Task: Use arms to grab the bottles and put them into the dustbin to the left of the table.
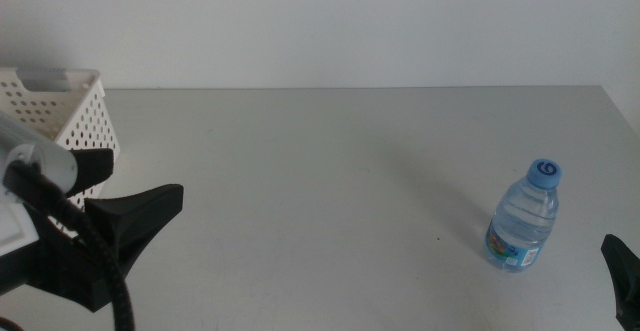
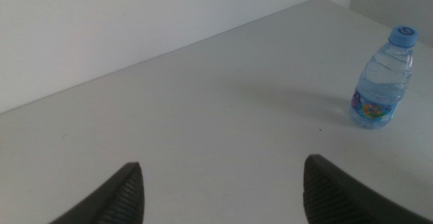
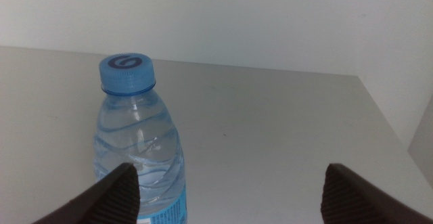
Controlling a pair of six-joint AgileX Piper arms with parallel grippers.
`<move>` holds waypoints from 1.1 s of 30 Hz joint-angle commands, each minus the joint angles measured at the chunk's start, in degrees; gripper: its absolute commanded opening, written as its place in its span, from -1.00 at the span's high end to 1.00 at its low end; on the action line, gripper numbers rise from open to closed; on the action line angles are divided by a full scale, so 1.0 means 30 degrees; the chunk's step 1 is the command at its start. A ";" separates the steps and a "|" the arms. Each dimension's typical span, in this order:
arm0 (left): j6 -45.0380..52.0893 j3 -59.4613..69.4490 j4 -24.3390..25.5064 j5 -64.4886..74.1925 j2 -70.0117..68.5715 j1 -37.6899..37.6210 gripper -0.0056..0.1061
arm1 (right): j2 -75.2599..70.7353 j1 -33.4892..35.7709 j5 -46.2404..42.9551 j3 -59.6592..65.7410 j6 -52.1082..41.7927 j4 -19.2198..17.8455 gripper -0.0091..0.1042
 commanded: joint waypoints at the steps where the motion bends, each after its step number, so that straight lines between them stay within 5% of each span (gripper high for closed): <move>1: -0.0156 -0.0561 -0.0045 -0.1513 -0.0026 -0.0136 -0.48 | 0.1085 -0.0102 -0.2888 -0.0177 0.0575 -0.0169 -0.82; 17: -0.0156 -0.0561 -0.0045 -0.1513 -0.0026 -0.0136 -0.48 | 0.6769 -0.0102 -0.9038 -0.0194 0.4256 -0.0392 -0.82; 26: -0.0156 -0.0561 -0.0045 -0.1493 -0.0026 -0.0136 -0.48 | 1.0381 -0.0102 -1.3025 -0.0297 0.3065 -0.4815 -0.82; 33: -0.0156 -0.0561 -0.0045 -0.1493 -0.0026 -0.0136 -0.48 | 1.2288 -0.0102 -1.4571 -0.1237 0.1356 -0.6489 -0.82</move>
